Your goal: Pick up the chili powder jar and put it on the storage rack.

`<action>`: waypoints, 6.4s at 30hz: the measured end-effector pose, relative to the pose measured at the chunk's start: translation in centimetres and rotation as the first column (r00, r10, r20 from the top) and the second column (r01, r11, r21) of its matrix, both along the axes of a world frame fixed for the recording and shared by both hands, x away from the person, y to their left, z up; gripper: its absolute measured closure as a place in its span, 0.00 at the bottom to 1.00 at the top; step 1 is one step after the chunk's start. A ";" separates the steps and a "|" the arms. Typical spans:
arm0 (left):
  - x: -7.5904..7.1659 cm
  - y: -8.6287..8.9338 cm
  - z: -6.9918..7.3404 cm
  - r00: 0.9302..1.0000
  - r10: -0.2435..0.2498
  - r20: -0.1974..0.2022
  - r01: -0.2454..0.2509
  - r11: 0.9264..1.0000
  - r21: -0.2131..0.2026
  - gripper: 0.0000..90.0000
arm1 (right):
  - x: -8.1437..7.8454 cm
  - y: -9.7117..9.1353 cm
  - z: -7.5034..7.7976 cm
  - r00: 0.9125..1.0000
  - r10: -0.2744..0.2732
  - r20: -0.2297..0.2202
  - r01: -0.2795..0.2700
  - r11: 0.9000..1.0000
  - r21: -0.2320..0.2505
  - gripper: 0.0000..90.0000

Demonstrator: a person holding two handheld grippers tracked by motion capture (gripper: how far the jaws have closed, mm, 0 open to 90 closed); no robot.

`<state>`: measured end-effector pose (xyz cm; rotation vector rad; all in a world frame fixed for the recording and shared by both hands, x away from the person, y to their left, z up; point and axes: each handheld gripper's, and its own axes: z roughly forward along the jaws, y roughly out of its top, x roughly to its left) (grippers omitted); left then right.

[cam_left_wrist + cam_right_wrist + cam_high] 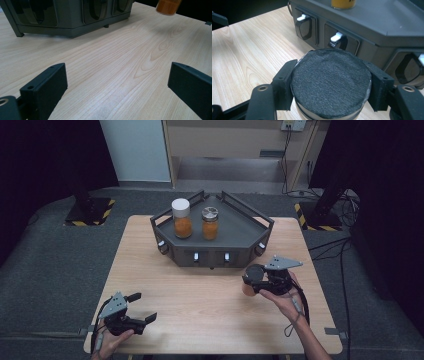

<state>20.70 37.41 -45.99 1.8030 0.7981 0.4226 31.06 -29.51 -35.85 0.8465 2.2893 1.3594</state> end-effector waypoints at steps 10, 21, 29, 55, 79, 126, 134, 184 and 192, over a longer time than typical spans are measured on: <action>0.0 0.0 0.0 1.000 -0.001 -0.002 0.001 1.000 0.002 0.02 | 0.9 0.6 2.9 1.000 0.000 0.005 0.000 1.000 0.000 0.39; 0.0 0.0 0.0 1.000 -0.002 -0.002 0.002 1.000 0.001 0.02 | 2.5 1.7 6.1 0.999 -0.032 -0.003 0.032 0.999 -0.007 0.39; 0.1 0.0 0.0 1.000 -0.003 -0.004 0.003 1.000 0.001 0.02 | 3.7 2.4 8.2 0.998 -0.055 0.004 0.055 0.998 -0.008 0.39; 0.1 0.1 0.0 1.000 -0.002 -0.006 0.002 1.000 -0.001 0.02 | 8.4 5.3 11.3 0.991 -0.135 0.021 0.136 0.991 -0.011 0.39; 0.1 0.2 -0.1 1.000 -0.003 -0.007 0.003 1.000 -0.009 0.02 | 12.4 7.5 9.8 0.969 -0.246 0.025 0.246 0.969 -0.012 0.39; 0.2 0.1 -0.1 1.000 -0.011 -0.005 0.011 1.000 -0.004 0.02 | 13.9 7.7 6.4 0.953 -0.304 -0.007 0.304 0.952 0.041 0.24; 0.2 0.0 -0.1 1.000 -0.012 -0.005 0.012 1.000 -0.001 0.02 | 12.2 7.3 7.6 0.954 -0.289 0.073 0.287 0.957 0.042 0.12; 0.3 -0.1 -0.1 1.000 -0.011 -0.015 0.011 1.000 0.004 0.02 | -1.5 -1.4 6.8 0.975 -0.115 0.188 0.098 0.991 0.093 0.03; 0.3 -0.2 0.0 1.000 -0.011 -0.014 0.011 1.000 0.007 0.02 | -3.3 -2.7 4.5 0.978 -0.130 0.166 0.115 0.989 0.095 0.03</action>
